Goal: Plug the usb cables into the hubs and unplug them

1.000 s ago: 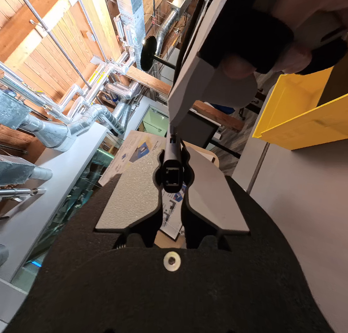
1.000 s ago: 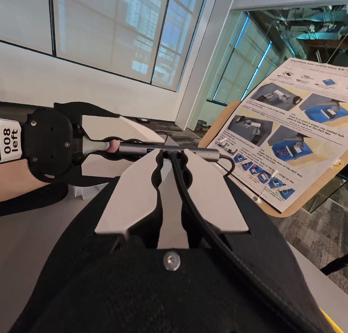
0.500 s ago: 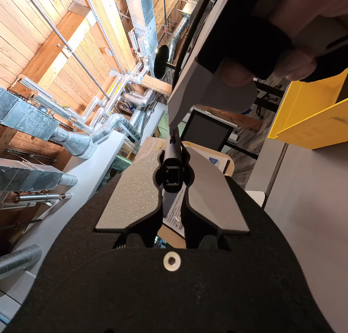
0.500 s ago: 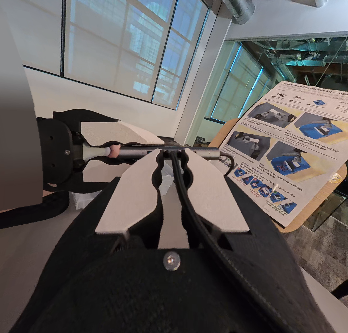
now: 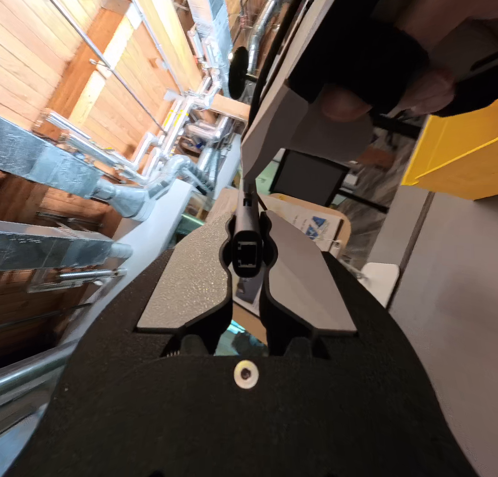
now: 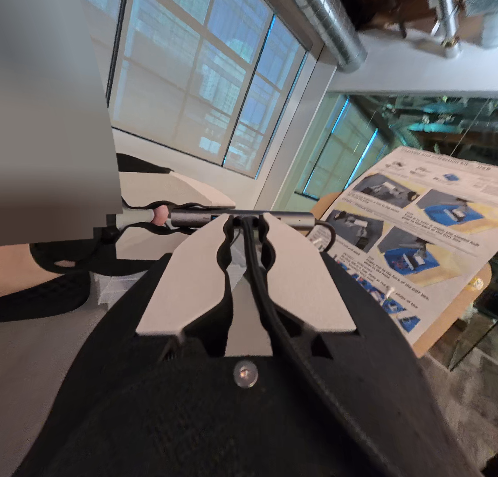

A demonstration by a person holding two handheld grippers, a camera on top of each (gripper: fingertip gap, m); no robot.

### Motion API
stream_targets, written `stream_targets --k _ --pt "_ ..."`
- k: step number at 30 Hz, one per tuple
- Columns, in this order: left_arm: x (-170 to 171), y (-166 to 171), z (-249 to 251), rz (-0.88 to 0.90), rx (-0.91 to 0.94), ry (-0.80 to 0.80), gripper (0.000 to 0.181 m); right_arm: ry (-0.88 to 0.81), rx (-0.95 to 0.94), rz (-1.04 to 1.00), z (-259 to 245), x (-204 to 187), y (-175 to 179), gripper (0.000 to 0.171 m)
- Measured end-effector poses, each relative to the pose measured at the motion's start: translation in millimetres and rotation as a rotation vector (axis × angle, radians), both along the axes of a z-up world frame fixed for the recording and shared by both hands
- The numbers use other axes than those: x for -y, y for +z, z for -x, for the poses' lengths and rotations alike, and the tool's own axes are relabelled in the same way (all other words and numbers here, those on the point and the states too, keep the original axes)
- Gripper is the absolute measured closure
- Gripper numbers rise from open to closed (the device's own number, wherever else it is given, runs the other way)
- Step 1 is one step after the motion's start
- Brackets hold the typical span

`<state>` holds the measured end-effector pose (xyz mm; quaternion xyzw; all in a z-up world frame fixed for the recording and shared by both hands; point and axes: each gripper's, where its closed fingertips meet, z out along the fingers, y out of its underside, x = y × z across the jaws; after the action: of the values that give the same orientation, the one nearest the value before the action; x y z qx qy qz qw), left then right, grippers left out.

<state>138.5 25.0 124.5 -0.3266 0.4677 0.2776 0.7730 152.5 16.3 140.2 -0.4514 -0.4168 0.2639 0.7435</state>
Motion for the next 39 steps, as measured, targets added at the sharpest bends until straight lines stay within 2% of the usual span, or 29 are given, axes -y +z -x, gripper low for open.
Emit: stream_targets --k 2,10,16,20,23,25,29,31,34,37,39 --pt "3 2 -2 -0.046 -0.006 0.019 0.165 0.029 -0.027 -0.040 -2 3 1 0.153" --pt "11 1 -7 -0.040 -0.048 -0.011 0.165 0.181 -0.128 -0.013 -5 7 0 0.153" --pt "7 -1 -6 -0.023 -0.069 0.011 0.165 0.156 -0.102 -0.022 -5 3 -3 0.153" --pt "-1 -6 -4 0.103 -0.020 -0.045 0.164 0.149 -0.066 0.027 -4 -3 -6 0.153" --pt "-10 -4 5 0.182 0.042 -0.071 0.165 0.134 -0.085 0.031 -9 -6 -1 0.143" --pt "-17 -1 14 0.238 0.098 -0.091 0.165 0.149 -0.091 0.034 -11 -5 0 0.143" --pt "-33 6 38 0.313 0.185 -0.090 0.164 0.216 -0.073 0.091 9 -6 -22 0.144" --pt "-39 8 49 0.325 0.205 -0.087 0.164 0.300 -0.034 0.110 31 3 -44 0.144" --pt "-42 11 58 0.337 0.214 -0.122 0.164 0.492 0.017 -0.057 58 50 -68 0.155" --pt "-39 13 61 0.352 0.222 -0.193 0.165 0.528 0.169 -0.195 72 80 -75 0.153" --pt "-33 13 60 0.384 0.215 -0.280 0.164 0.506 0.163 -0.245 64 83 -63 0.153"
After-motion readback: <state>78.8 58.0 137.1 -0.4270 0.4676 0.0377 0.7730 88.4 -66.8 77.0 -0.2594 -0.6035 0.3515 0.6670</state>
